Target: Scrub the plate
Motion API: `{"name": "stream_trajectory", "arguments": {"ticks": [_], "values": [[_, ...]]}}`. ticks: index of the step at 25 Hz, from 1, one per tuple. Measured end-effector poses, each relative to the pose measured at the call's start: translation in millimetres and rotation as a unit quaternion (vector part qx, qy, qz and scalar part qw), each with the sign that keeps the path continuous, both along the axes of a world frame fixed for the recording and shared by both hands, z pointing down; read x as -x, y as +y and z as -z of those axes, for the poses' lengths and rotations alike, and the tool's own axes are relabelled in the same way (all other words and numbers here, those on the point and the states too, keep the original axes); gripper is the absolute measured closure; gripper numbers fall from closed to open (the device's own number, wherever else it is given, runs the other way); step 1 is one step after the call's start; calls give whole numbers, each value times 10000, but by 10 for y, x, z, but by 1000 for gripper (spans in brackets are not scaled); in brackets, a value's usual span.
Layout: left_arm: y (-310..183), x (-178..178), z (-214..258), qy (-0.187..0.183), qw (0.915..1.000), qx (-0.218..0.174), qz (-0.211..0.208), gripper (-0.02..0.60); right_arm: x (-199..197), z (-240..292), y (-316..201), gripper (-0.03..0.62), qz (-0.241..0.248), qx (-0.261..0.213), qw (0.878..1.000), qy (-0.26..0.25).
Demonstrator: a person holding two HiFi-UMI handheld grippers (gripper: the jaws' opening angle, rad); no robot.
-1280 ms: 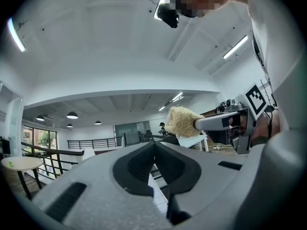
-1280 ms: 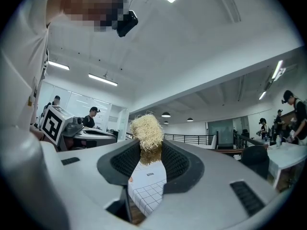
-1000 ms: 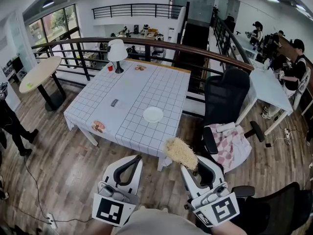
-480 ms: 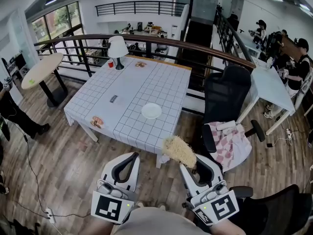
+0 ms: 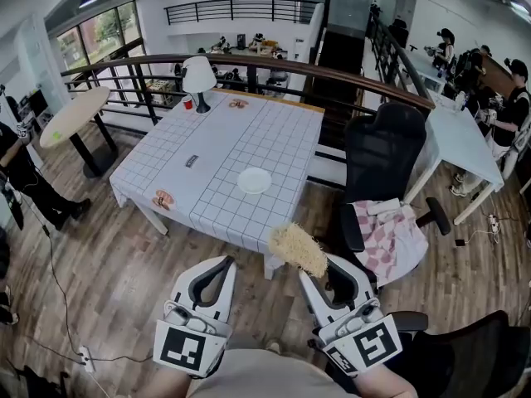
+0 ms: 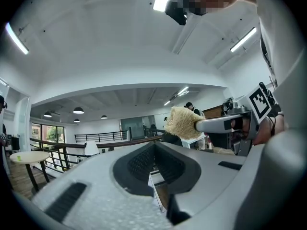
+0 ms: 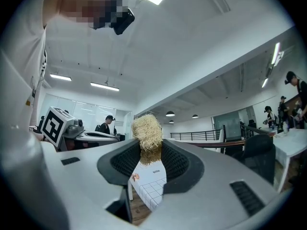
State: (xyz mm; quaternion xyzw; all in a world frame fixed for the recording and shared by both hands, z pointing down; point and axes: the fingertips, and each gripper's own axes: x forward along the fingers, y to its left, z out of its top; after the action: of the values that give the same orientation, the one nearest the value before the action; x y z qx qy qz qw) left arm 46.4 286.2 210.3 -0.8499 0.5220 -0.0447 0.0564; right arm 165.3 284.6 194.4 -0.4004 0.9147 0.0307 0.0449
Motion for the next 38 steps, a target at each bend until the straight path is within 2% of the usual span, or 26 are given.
{"name": "stream_trajectory", "arguments": {"ticks": [9, 20, 25, 30, 35, 38], "values": [[61, -158, -32, -162, 9999, 19, -22, 567, -97, -10, 20, 459, 31, 19, 9999, -164], [-190, -4, -107, -115, 9999, -14, 38, 568, 95, -154, -186, 459, 231, 186, 9993, -225], [-424, 163, -123, -62, 9999, -5, 83, 567, 255, -208, -396, 459, 299, 278, 9990, -186], [-885, 235, -117, -45, 9999, 50, 86, 567, 273, -197, -863, 459, 197, 331, 9992, -104], [-1223, 539, -295, -85, 9999, 99, 93, 568, 507, -342, -1172, 459, 167, 281, 9994, -120], [-1516, 654, -368, -117, 9999, 122, -19, 567, 656, -444, -1449, 459, 176, 421, 9989, -93]]}}
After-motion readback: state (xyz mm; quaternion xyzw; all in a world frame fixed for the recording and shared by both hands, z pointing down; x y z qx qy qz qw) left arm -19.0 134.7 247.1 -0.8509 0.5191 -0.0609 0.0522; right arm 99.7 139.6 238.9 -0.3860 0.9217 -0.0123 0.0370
